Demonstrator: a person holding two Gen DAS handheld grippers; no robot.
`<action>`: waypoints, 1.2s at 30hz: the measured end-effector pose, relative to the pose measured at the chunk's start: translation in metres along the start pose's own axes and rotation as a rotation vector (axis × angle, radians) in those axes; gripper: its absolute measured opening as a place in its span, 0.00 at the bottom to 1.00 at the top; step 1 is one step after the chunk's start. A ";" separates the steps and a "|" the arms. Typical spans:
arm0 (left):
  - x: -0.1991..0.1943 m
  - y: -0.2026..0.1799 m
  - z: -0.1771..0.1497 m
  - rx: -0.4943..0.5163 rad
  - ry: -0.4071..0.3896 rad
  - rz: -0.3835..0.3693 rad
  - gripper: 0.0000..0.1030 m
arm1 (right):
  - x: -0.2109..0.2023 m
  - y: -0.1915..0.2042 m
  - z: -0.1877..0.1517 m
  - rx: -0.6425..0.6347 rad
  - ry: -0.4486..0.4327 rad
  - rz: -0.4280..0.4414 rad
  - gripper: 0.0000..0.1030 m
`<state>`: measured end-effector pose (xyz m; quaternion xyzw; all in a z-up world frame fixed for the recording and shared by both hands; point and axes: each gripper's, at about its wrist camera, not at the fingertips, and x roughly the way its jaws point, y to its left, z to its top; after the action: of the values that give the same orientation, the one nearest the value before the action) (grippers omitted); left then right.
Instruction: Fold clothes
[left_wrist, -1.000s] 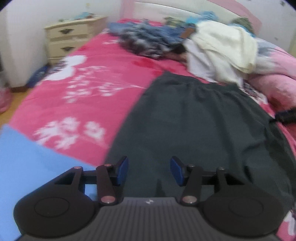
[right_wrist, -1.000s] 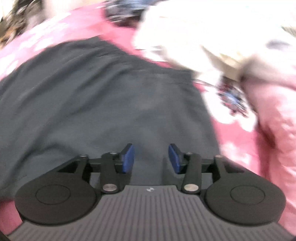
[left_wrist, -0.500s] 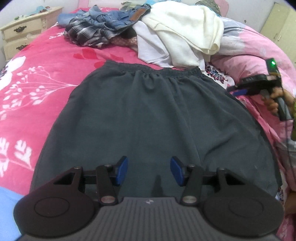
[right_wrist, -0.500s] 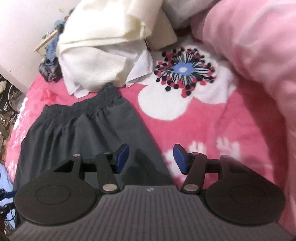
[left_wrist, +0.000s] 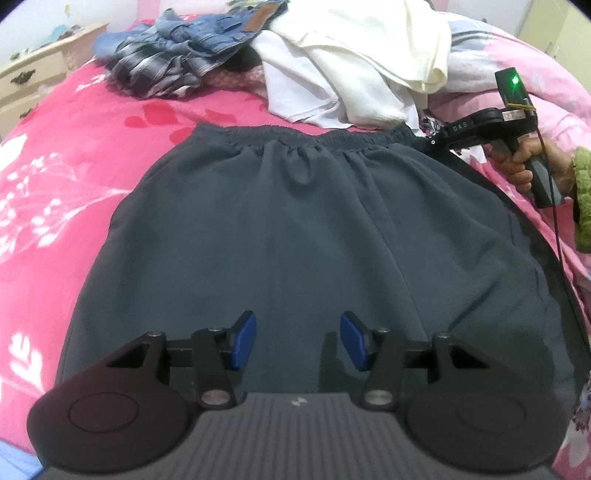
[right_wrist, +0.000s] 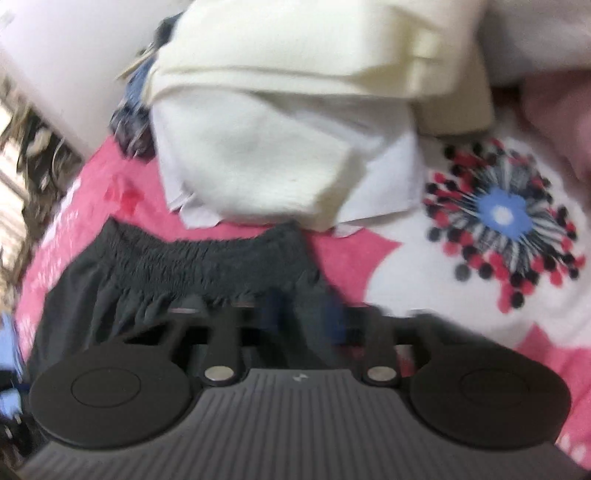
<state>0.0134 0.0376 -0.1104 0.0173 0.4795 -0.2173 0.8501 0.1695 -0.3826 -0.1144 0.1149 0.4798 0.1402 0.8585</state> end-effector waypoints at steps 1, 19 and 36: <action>0.001 -0.001 0.001 0.002 -0.003 -0.003 0.50 | -0.003 0.004 -0.001 -0.038 -0.015 -0.011 0.04; 0.006 -0.009 0.007 0.008 -0.025 0.037 0.50 | -0.042 -0.019 -0.001 0.012 -0.148 -0.235 0.15; -0.027 -0.107 -0.038 0.269 0.187 -0.743 0.49 | -0.222 0.032 -0.202 0.122 0.322 -0.192 0.43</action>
<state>-0.0712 -0.0409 -0.0896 -0.0263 0.4954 -0.5682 0.6565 -0.1189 -0.4183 -0.0321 0.0968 0.6271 0.0450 0.7716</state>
